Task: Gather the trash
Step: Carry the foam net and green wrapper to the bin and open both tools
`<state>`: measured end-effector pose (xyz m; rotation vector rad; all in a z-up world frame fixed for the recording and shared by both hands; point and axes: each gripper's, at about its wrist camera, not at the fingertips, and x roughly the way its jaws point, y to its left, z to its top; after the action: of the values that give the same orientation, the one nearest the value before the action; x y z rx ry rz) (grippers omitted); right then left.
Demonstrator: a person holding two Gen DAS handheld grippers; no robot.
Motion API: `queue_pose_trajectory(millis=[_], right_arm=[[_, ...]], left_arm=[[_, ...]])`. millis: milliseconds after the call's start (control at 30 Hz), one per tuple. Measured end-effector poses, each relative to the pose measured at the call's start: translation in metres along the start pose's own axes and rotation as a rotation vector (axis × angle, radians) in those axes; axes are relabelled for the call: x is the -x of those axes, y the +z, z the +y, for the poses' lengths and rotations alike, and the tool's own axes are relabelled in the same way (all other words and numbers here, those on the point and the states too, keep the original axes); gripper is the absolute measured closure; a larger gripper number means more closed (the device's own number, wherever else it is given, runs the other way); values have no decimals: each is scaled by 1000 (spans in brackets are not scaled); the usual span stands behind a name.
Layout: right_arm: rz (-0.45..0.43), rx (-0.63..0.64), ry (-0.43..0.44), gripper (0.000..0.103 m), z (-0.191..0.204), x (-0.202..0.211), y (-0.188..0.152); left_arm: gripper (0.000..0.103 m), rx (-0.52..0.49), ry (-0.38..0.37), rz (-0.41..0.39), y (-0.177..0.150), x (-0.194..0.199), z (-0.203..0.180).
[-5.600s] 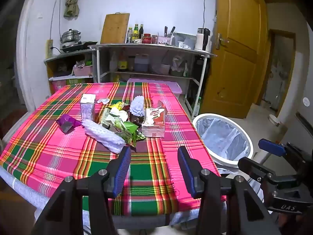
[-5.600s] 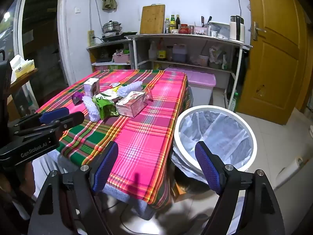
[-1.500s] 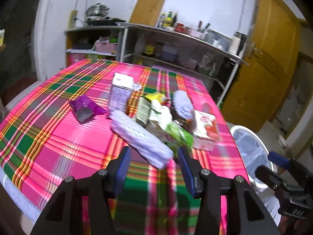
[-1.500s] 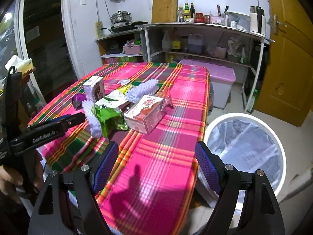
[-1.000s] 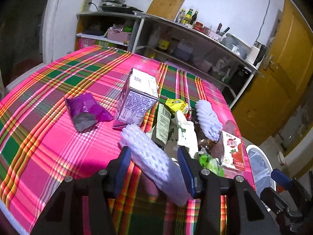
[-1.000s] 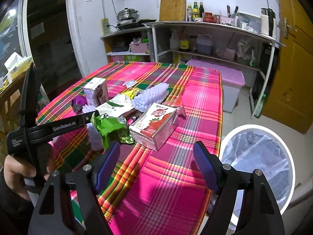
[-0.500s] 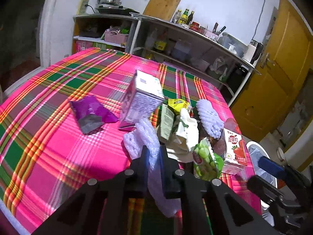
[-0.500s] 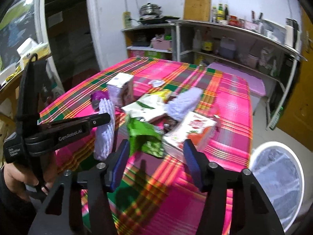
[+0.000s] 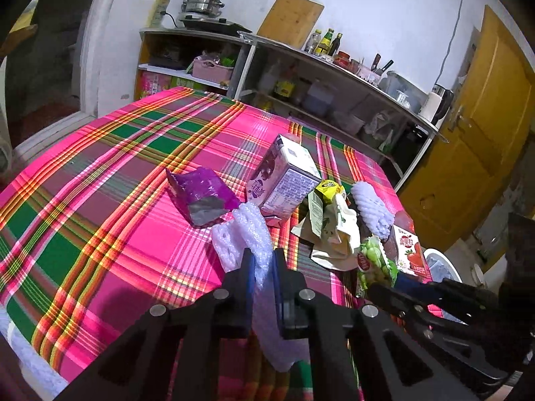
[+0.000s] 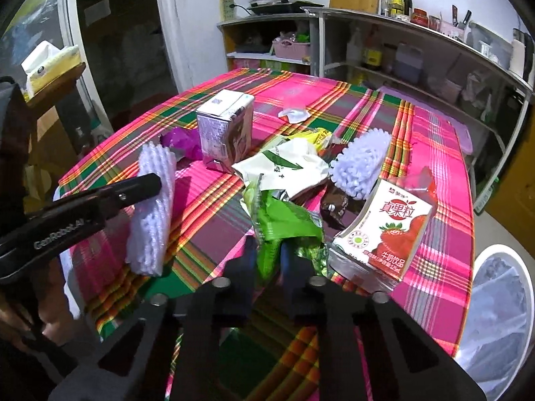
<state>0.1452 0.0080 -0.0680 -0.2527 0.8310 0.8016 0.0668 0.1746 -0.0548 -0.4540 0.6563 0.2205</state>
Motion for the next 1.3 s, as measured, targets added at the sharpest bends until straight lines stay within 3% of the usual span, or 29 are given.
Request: queue_pose_trajectory(millis=[300,533,967,1300], right_arm=[[-63,7,37,95,8,29,-2],[-142,-45,20,95,-7,75,-14],[-183,-268,-165,95,-104,143,-70],[-164,-425,-238,95,-169,150,-106]], left_arm=[[93,-13,-12,-11,-3,11,-4],[93,-62,-50,-30,-5,30,-32],[93,-270,-247,23,-16,28,-148],[93,-380,-362,117,-33,-7,-230]])
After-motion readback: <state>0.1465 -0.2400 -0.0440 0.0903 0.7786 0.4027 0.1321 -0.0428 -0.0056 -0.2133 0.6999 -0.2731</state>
